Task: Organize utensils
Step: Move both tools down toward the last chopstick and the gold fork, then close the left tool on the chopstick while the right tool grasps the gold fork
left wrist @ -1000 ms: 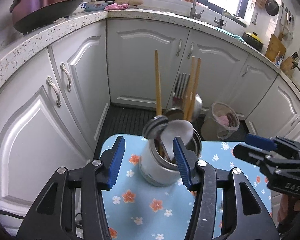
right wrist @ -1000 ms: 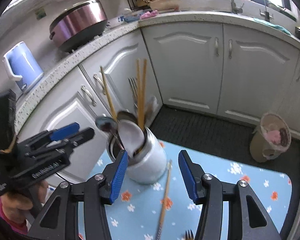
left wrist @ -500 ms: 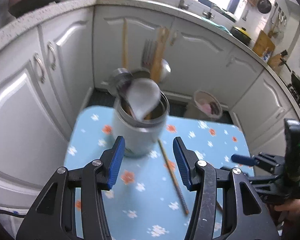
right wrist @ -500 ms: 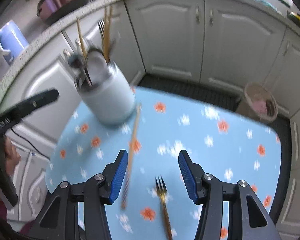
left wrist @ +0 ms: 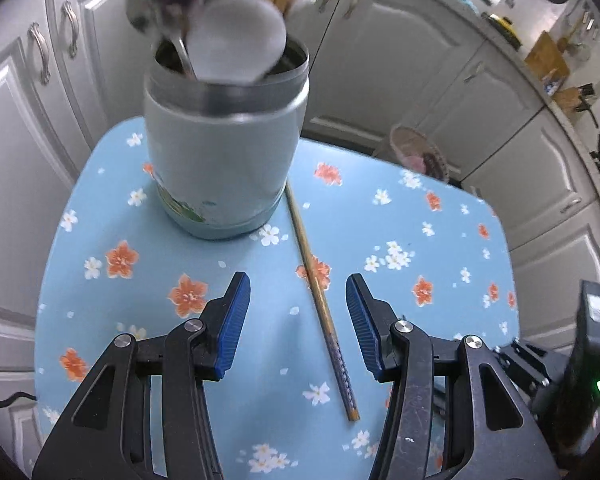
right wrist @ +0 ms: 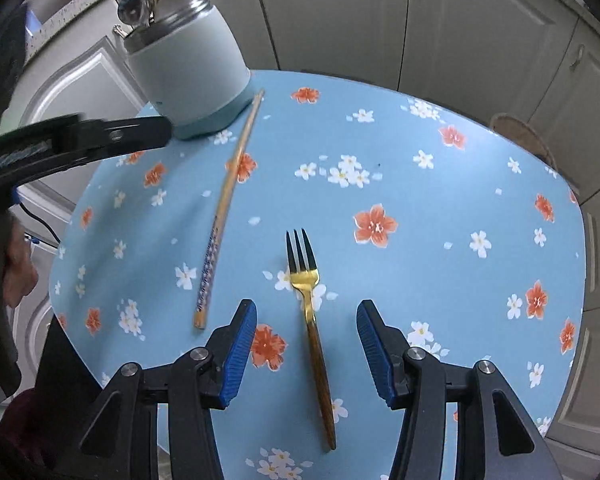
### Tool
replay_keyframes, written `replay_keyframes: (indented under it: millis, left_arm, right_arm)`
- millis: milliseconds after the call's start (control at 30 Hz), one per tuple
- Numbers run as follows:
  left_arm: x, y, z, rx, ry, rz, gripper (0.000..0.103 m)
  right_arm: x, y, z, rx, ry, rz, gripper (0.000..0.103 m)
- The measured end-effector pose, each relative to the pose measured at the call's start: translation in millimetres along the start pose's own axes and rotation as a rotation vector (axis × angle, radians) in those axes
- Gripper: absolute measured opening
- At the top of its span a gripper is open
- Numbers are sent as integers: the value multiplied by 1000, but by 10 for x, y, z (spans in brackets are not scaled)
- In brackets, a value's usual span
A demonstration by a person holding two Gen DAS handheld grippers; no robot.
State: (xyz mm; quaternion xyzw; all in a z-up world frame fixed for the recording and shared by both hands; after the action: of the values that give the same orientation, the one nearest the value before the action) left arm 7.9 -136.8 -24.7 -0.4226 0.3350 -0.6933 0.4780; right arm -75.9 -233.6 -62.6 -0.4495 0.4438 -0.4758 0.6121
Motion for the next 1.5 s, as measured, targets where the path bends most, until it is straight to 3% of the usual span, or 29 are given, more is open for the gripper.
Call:
replay_keyframes:
  millis: [100, 200, 300, 500, 733, 800, 867, 900, 1033, 1167, 1500]
  left_arm:
    - [3, 170, 2, -19, -4, 32, 49]
    - [25, 297, 32, -26, -8, 56, 49]
    - [31, 392, 57, -31, -17, 74, 49]
    - [84, 542, 99, -43, -11, 93, 49]
    - [198, 649, 96, -48, 30, 90, 49]
    - [246, 667, 99, -43, 44, 79, 45]
    - [272, 672, 87, -41, 69, 75, 16]
    - [286, 687, 79, -47, 79, 68, 8]
    - [391, 694, 22, -49, 121, 5, 5]
    - [430, 656, -51, -64, 99, -57, 5]
    - [565, 62, -50, 11, 152, -138, 5]
  right_arm:
    - [38, 50, 4, 9, 10, -6, 50]
    - [29, 140, 12, -2, 10, -13, 40]
    - [33, 170, 23, 8, -5, -30, 39]
    - [32, 208, 122, 28, 3, -17, 39]
    - [-45, 243, 257, 58, -13, 6, 30]
    - [-50, 249, 283, 69, -7, 16, 23]
    - [-51, 247, 293, 77, -7, 28, 16]
    - [-37, 240, 292, 82, 2, 33, 15]
    - [55, 173, 235, 96, 32, 50, 15]
    - [172, 64, 243, 115, 57, 62, 15]
    - [227, -473, 331, 230, 92, 110, 14]
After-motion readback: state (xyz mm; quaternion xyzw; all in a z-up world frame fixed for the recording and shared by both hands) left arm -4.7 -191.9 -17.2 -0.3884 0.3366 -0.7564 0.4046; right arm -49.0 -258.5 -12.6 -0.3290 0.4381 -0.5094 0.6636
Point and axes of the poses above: each gripper's, at about its wrist camera, not at the fingertips, and y roughly the way its jaws point, x to its right, z to its top, the point moved 10 cm from there along y, roughly the way its jaws point
